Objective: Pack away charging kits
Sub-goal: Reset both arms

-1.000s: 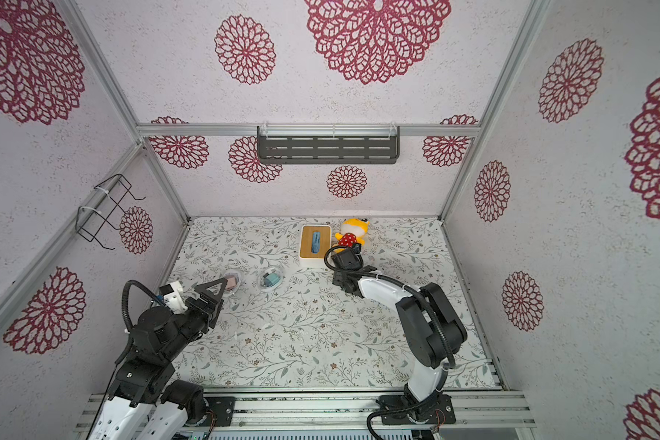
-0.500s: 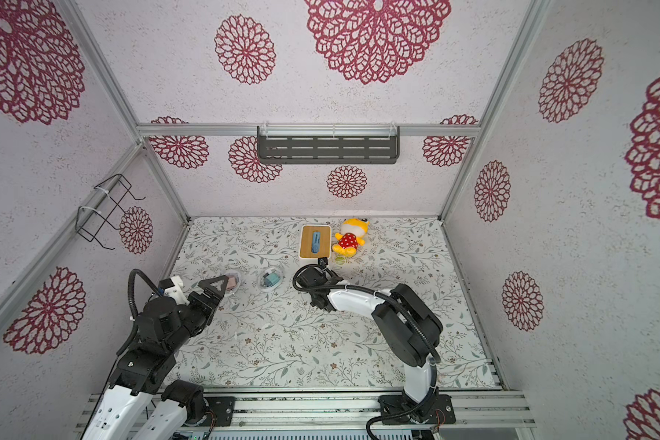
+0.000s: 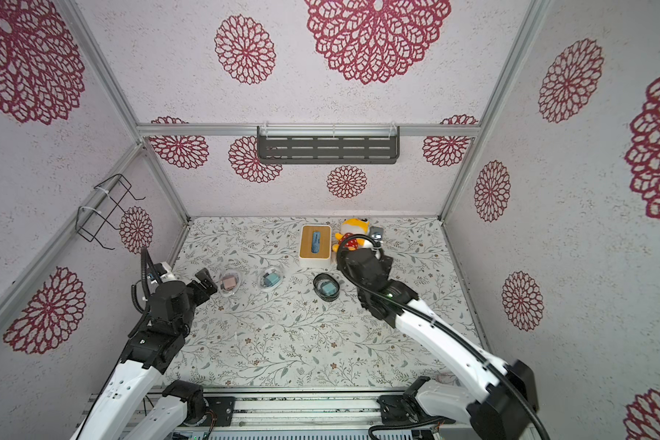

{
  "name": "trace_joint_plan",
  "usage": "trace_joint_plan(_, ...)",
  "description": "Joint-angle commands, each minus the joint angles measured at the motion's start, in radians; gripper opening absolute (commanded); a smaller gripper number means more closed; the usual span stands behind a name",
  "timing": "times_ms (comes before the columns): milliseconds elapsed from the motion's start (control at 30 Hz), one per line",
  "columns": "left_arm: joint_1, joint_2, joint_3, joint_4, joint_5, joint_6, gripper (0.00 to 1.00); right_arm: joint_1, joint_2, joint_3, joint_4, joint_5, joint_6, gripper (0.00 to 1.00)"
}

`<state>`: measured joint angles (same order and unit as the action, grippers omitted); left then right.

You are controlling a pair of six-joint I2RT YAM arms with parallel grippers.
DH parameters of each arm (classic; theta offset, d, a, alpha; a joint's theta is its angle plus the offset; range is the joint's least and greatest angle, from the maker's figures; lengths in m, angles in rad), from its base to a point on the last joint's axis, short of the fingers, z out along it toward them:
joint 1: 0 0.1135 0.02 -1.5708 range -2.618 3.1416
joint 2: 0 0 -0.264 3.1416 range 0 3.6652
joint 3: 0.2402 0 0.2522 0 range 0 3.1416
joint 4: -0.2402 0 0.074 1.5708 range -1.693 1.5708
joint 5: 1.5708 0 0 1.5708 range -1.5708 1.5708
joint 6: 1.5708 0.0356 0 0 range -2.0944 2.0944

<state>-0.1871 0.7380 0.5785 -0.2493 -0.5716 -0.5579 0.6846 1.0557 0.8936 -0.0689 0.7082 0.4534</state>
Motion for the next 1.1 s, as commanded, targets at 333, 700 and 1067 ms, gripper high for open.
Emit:
trace_joint_plan(333,0.169,0.369,-0.405,1.087,-0.223,0.387,0.98,-0.429,0.123,-0.632,0.949,-0.135,-0.417,0.99)
trace_joint_plan(700,0.196,0.574,-0.266,1.076,0.264,0.513,0.98,-0.619,0.429,-0.586,1.131,-0.26,-0.387,0.97)
trace_joint_plan(1067,0.347,0.82,-0.229,1.278,0.327,0.355,0.98,-0.612,0.482,-0.652,1.292,-0.318,-0.418,0.99)
